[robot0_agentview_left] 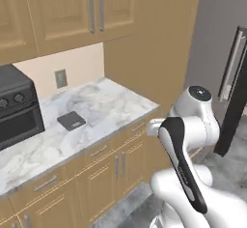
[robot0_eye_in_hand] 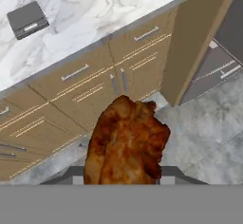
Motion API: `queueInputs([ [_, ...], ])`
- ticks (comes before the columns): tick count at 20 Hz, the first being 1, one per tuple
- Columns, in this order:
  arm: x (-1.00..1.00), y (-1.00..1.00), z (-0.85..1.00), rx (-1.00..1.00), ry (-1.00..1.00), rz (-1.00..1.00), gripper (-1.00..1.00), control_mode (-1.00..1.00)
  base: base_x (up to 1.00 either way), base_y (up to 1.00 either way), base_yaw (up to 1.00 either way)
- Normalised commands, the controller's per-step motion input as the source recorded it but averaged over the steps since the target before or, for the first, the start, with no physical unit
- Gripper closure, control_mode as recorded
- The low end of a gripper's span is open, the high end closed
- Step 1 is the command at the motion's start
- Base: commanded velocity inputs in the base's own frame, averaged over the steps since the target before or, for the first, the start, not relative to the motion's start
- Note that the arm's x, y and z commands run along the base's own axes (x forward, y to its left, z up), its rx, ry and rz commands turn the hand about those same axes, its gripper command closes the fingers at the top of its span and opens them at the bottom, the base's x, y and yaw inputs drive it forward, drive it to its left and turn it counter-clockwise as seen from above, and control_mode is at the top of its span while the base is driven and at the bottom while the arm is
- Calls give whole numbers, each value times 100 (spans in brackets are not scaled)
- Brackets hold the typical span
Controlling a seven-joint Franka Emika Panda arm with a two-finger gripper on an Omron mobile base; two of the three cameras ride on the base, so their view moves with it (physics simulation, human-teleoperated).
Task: Take the chicken drumstick from the fridge and place it on the digital scale on the counter by the fridge. Wait a few seconds for a reading, then move it to the plate on the dining counter.
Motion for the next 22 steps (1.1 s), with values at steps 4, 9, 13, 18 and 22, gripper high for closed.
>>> queueInputs([
  [4,0,0,0,0,0,0,100,100,-59,6,-88],
  [9,0,0,0,0,0,0,100,100,-64,2,-85],
  [13,0,0,0,0,0,0,100,100,-69,0,-83],
  [18,0,0,0,0,0,0,100,100,-75,0,-80],
  [22,0,0,0,0,0,0,100,100,-79,0,-76],
])
